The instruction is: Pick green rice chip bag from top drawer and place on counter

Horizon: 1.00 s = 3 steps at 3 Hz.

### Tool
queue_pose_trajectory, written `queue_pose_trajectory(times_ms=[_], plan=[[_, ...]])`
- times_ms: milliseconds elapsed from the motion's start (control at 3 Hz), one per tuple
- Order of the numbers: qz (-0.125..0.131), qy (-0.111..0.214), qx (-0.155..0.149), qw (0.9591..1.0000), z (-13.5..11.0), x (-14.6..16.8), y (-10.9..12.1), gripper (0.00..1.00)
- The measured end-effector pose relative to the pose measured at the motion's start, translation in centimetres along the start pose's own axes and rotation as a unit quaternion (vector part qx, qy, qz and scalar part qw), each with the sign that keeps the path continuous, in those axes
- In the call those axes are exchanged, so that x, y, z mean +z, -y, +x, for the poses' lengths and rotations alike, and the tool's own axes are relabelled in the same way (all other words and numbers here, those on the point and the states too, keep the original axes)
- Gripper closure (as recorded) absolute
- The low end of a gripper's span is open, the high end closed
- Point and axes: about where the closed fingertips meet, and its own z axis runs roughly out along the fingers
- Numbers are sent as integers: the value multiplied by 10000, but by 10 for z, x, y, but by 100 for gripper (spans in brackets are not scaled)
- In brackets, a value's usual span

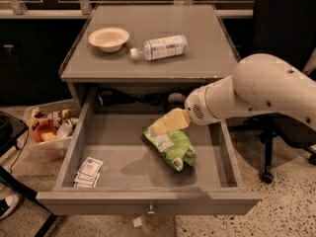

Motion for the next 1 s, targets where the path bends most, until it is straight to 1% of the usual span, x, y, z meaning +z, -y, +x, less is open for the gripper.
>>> queue_pose_trajectory(times_ms=[333, 667, 1000], plan=[[143, -117, 115, 9998, 11, 32, 16, 0], [422, -292, 262, 9983, 30, 64, 39, 0], [596, -468, 417, 9962, 54, 84, 58, 0]])
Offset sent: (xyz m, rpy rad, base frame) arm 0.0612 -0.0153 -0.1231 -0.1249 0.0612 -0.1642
